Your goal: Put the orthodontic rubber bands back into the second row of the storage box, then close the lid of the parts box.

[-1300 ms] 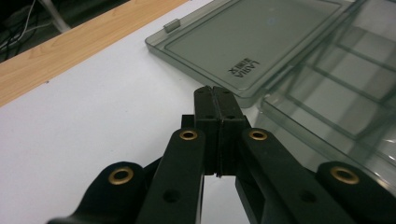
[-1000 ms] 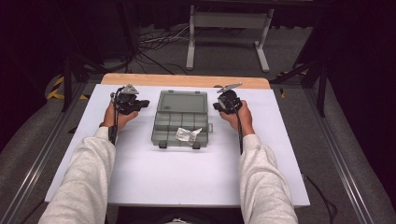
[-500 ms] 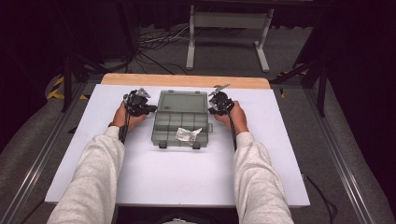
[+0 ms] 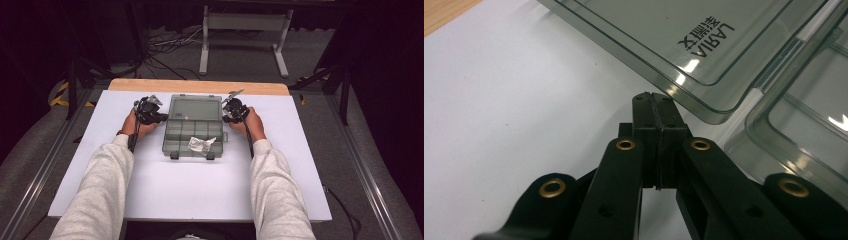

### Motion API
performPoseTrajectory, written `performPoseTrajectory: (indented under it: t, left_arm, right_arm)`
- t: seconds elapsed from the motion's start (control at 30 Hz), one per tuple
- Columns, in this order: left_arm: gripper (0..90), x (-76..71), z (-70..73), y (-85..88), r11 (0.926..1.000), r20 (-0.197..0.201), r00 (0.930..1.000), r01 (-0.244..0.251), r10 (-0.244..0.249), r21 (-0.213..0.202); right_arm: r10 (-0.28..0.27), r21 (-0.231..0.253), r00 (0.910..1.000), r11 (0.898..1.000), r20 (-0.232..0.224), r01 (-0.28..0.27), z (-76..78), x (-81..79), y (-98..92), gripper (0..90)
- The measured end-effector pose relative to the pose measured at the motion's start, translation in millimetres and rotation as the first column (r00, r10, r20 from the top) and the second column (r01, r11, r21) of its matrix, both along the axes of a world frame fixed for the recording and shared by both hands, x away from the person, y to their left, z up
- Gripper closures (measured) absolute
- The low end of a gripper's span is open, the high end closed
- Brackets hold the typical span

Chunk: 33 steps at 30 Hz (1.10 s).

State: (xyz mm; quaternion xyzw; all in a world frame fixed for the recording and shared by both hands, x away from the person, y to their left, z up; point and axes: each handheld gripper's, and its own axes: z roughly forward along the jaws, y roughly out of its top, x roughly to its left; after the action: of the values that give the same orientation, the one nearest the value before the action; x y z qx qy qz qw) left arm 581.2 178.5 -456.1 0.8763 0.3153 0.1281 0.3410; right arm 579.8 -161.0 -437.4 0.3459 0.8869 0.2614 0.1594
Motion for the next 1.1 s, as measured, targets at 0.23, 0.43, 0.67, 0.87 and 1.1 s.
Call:
performPoseTrajectory:
  t: [0.23,0.43,0.67,0.87,1.1]
  left_arm:
    - [89.8,3.1,1.7,-4.2,0.9996,0.008,0.9999,0.007,-0.007,0.028]
    - [89.7,7.5,3.3,-6.6,0.9989,0.006,0.9999,0.016,-0.016,0.045]
    - [89.8,13.1,3.4,-11.1,0.9986,0.014,0.9998,0.015,-0.016,0.052]
    - [89.7,18.5,2.5,-14.0,0.9989,0.033,0.9994,-0.008,0.007,0.045]
    - [89.8,22.5,-1.5,-12.9,0.9993,0.034,0.9988,-0.035,0.035,-0.014]
  right_arm:
    - [0.014,-0.005,0.9999,1.000,-0.003,-0.014,0.5,2.7,0.5,90.0]
    - [0.025,0.000,0.9996,1.000,-0.010,-0.025,0.8,6.4,0.6,90.0]
    - [0.028,0.008,0.9996,1.000,0.007,-0.028,-0.4,8.1,0.3,90.0]
    - [0.009,0.025,0.9991,1.000,0.042,-0.010,-3.0,9.2,2.1,90.0]
    - [-0.014,0.082,0.9968,0.997,0.079,0.007,-8.0,13.5,1.6,90.0]
